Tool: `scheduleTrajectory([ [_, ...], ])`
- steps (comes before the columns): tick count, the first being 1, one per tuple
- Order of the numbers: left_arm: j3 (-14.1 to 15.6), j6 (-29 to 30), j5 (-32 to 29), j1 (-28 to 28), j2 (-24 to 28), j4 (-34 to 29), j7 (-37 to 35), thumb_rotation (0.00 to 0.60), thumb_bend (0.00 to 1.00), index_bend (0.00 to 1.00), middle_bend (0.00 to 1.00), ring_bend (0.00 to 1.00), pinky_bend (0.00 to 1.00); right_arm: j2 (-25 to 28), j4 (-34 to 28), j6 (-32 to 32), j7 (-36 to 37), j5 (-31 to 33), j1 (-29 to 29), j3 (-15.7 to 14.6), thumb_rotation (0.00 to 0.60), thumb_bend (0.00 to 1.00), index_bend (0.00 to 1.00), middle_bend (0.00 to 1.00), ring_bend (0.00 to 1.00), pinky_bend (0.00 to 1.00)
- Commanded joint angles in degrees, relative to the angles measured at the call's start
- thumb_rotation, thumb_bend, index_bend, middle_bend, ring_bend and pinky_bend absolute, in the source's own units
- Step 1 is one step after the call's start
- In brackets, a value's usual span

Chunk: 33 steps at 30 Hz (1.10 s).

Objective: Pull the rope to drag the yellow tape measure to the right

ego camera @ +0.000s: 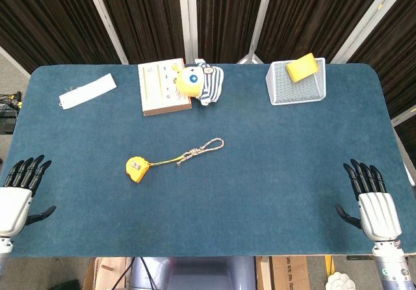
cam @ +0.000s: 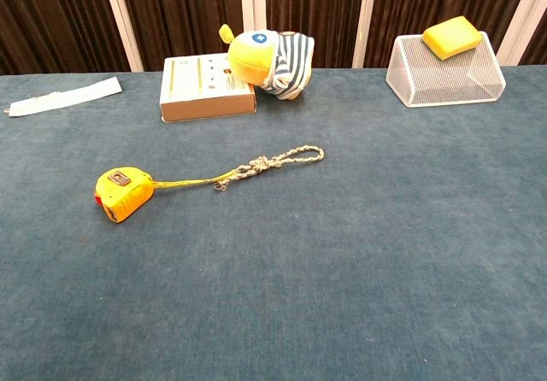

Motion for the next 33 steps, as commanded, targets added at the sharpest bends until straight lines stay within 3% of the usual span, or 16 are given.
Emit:
scheduleTrajectory([
  [1,0.0,0.0,0.0,0.0,0.0,0.0,0.0,0.6,0.0,0.0,0.0,0.0,0.0,0.0,0.0,0.0,0.0,0.0,0.0,0.0,0.6,0.26,0.0,0.0,0.0,0.0],
  [26,0.0,0.3,0.1,0.2,0.1,-0.1,-0.2,0.6,0.0,0.0,0.0,0.0,0.0,0.4,-0.7,-1.3,0.9,0.0,0.6,-0.3,0.6,0.26,0.0,0.0,0.0,0.0],
  [33,0.0,0.5,0.1,0.2,0.2,-0.2,-0.5,0.6,0.0,0.0,0.0,0.0,0.0,0.7,-0.5,-3.3,1.8,-1.1,3.3,1.2,0.6,0.26,0.0,0.0,0.0,0.0],
])
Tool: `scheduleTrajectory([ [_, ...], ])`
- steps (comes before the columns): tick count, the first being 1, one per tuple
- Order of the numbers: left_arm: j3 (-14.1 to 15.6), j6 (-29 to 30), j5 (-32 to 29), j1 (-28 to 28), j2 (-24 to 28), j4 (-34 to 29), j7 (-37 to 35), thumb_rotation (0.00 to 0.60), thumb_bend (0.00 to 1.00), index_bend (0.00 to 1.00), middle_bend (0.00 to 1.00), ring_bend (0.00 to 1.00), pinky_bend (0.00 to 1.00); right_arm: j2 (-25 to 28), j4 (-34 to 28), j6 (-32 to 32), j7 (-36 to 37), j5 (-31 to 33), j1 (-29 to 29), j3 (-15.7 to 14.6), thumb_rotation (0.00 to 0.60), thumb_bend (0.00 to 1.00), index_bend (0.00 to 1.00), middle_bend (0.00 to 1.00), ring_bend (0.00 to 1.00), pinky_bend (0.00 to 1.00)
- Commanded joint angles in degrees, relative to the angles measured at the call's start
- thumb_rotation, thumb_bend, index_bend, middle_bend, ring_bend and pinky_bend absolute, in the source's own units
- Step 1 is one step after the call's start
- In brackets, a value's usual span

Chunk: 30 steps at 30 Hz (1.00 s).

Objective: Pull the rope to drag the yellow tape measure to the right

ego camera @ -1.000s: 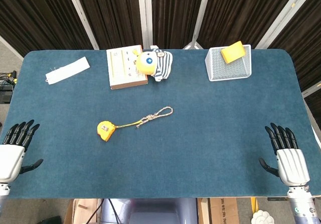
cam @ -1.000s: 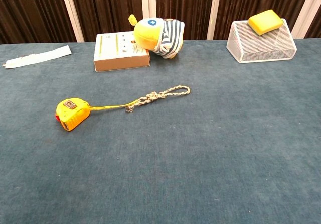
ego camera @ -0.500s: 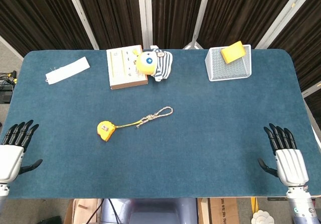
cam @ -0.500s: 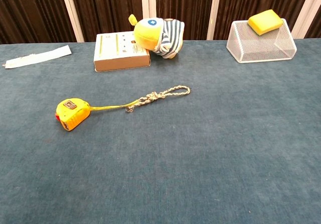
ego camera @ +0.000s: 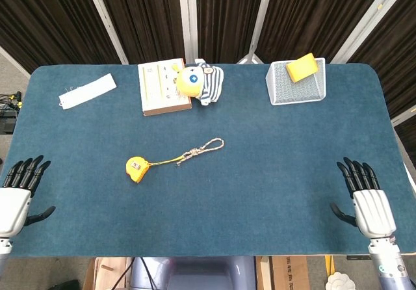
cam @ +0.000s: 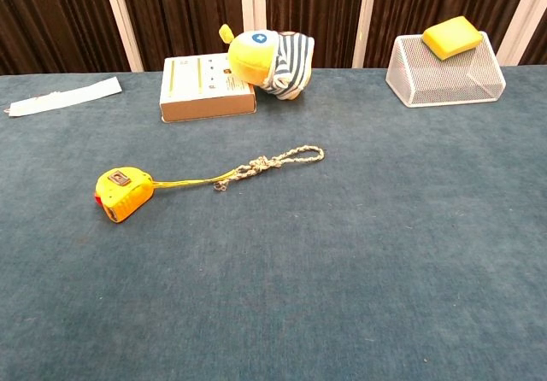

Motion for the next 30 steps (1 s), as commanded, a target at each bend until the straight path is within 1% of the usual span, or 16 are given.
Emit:
scheduleTrajectory([
  [1,-0.1,0.0,-0.2,0.0,0.0,0.0,-0.3,0.6,0.0,0.0,0.0,0.0,0.0,0.2,-0.1,-2.2,0.7,0.0,2.1,1.2,0.6,0.26,0.01,0.0,0.0,0.0],
  [3,-0.2,-0.1,-0.4,-0.1,0.1,-0.1,-0.5,0.6,0.0,0.0,0.0,0.0,0.0,0.3,-0.3,-4.5,0.8,0.4,4.2,2.4,0.6,0.26,0.05,0.0,0.0,0.0],
  [6,-0.2,-0.3,-0.4,-0.1,0.1,-0.2,-0.6,0.6,0.0,0.0,0.0,0.0,0.0,-0.1,0.1,-8.0,0.6,0.8,7.4,3.9,0.6,0.26,0.17,0.01,0.0,0.0],
  [8,-0.1,-0.4,-0.3,-0.2,0.2,-0.2,-0.6,0.6,0.0,0.0,0.0,0.0,0.0,-0.8,0.2,-11.1,0.8,2.0,10.0,5.3,0.6,0.25,0.26,0.04,0.0,0.0],
  [13,-0.1,-0.6,-0.5,-0.2,0.3,-0.5,-1.1,0.6,0.0,0.0,0.0,0.0,0.0,-4.0,1.9,-17.7,-1.1,5.0,16.1,8.4,0.6,0.29,0.35,0.08,0.0,0.0],
  [19,-0.1,-1.7,-1.2,-0.5,0.5,-0.7,-1.7,0.6,0.0,0.0,0.0,0.0,0.0,-9.5,5.2,-24.0,-5.4,7.6,23.2,11.1,0.6,0.29,0.39,0.09,0.0,0.0],
  [26,-0.1,-2.2,-1.7,-0.6,0.7,-0.8,-2.6,0.6,0.0,0.0,0.0,0.0,0.0,-16.5,9.7,-29.4,-9.4,10.5,30.2,13.0,0.6,0.3,0.42,0.11,0.0,0.0],
  [30,-0.2,-2.4,-2.1,-0.6,0.8,-0.9,-3.0,0.6,0.0,0.0,0.0,0.0,0.0,-20.4,12.6,-31.7,-11.1,13.1,32.9,13.5,0.6,0.3,0.44,0.11,0.0,0.0],
])
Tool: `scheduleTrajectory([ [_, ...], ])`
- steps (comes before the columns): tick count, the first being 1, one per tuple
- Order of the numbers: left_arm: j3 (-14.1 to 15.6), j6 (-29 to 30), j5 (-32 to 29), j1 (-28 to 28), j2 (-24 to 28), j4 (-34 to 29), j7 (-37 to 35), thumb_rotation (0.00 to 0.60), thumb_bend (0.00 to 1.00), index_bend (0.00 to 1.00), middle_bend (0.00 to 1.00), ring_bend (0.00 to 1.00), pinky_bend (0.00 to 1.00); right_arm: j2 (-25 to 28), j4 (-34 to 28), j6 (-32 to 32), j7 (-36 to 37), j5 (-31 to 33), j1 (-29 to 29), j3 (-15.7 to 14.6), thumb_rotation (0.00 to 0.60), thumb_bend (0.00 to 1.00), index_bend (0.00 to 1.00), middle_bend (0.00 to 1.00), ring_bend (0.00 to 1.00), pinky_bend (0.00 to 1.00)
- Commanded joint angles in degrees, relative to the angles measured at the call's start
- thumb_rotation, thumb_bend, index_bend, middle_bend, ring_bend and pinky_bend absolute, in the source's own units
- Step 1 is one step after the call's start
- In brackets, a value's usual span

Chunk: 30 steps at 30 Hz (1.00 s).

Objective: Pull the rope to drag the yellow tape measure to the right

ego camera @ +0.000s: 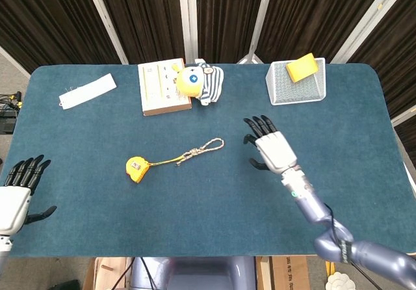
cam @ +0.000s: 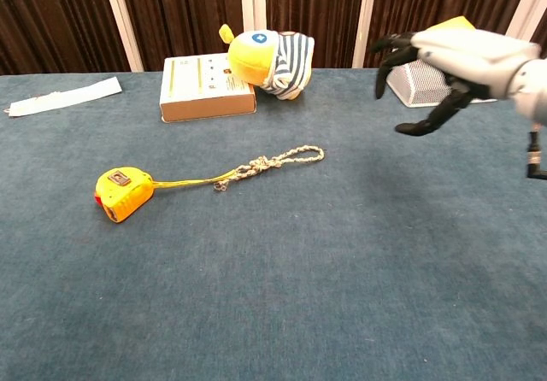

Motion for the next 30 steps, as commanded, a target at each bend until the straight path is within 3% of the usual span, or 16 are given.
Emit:
scheduleTrajectory([
  [1,-0.1,-0.1,-0.2,0.0,0.1,0.0,-0.3,0.6,0.0,0.0,0.0,0.0,0.0,-3.8,3.1,-2.2,-1.9,2.7,2.5,0.7,0.6,0.3,0.44,0.11,0.0,0.0],
  [14,-0.2,-1.0,-1.1,-0.2,0.4,-0.3,-1.2,0.6,0.0,0.0,0.0,0.0,0.0,-16.1,16.9,-5.7,-2.1,8.8,8.7,2.0,0.6,0.35,0.47,0.11,0.0,0.0],
  [30,-0.4,-1.7,-2.1,-0.3,0.5,-0.7,-1.5,0.6,0.0,0.0,0.0,0.0,0.0,-23.4,29.0,-7.9,2.2,9.9,12.4,1.6,0.6,0.36,0.49,0.11,0.0,0.0],
])
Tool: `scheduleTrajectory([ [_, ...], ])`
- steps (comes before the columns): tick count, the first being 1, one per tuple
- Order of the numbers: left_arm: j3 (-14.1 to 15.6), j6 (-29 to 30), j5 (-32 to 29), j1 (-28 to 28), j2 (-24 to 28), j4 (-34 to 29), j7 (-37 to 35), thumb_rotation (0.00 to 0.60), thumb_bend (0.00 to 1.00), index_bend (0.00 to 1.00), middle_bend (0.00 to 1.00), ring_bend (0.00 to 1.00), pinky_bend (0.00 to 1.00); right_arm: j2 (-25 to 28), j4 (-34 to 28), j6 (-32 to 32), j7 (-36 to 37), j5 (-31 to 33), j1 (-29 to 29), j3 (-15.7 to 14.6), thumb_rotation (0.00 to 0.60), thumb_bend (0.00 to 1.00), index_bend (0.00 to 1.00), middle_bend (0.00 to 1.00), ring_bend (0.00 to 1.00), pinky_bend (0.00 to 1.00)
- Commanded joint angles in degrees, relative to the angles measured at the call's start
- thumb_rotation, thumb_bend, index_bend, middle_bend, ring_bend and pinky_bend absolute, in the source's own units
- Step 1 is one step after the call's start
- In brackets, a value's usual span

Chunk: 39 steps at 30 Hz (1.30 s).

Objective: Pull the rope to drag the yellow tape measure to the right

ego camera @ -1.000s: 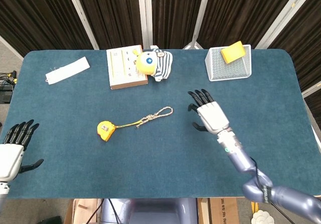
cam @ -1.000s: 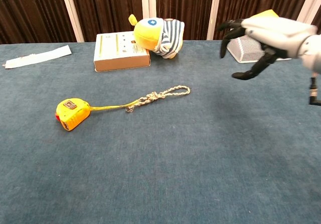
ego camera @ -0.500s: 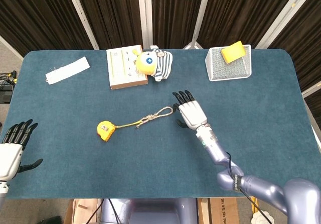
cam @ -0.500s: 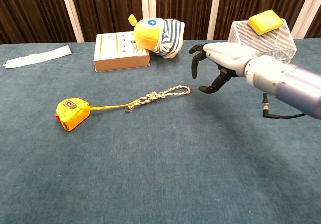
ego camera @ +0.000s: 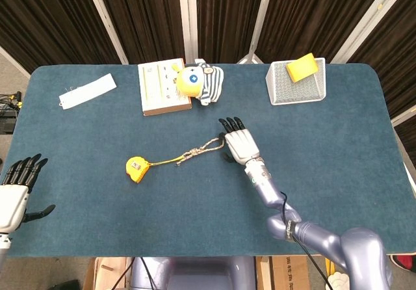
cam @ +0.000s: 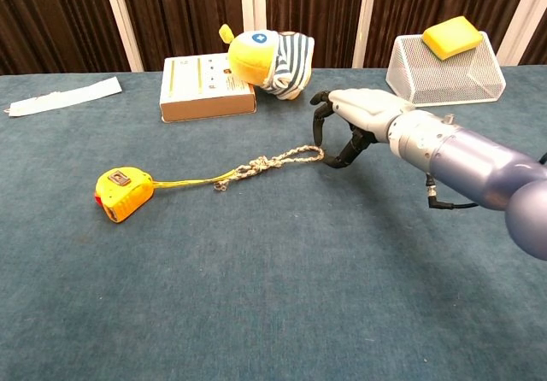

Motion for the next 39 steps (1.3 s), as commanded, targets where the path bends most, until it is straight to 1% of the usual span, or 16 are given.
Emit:
scheduleTrajectory([
  [1,0.0,-0.1,0.0,0.0,0.0,0.0,-0.1,0.6,0.0,0.0,0.0,0.0,0.0,-1.3,1.8,-0.5,0.9,0.1,0.6,-0.4,0.6,0.36,0.5,0.11,0.0,0.0],
  [14,-0.2,-0.6,-0.8,-0.1,0.1,-0.1,-0.4,0.6,0.0,0.0,0.0,0.0,0.0,-5.3,8.6,-1.4,4.2,0.4,2.6,-0.2,0.6,0.37,0.52,0.11,0.0,0.0],
  [27,-0.2,-0.6,-1.1,0.1,0.4,-0.2,-0.9,0.6,0.0,0.0,0.0,0.0,0.0,-7.3,11.2,-1.0,5.5,0.2,3.4,-0.4,0.6,0.38,0.54,0.12,0.0,0.0],
  [30,-0.2,-0.7,-1.1,0.1,0.4,-0.2,-1.0,0.6,0.0,0.0,0.0,0.0,0.0,-7.7,11.6,-1.0,5.5,0.3,3.6,-0.3,0.6,0.39,0.55,0.12,0.0,0.0],
  [34,-0.2,-0.7,-1.2,0.1,0.5,-0.2,-1.1,0.6,0.0,0.0,0.0,0.0,0.0,-8.1,12.1,-1.1,5.5,0.5,3.6,-0.4,0.6,0.44,0.58,0.13,0.0,0.0],
  [39,-0.1,-0.9,-1.4,0.1,0.6,-0.3,-1.3,0.6,0.0,0.0,0.0,0.0,0.0,-8.4,12.3,-1.1,5.5,0.5,3.6,-0.5,0.6,0.45,0.6,0.13,0.0,0.0],
])
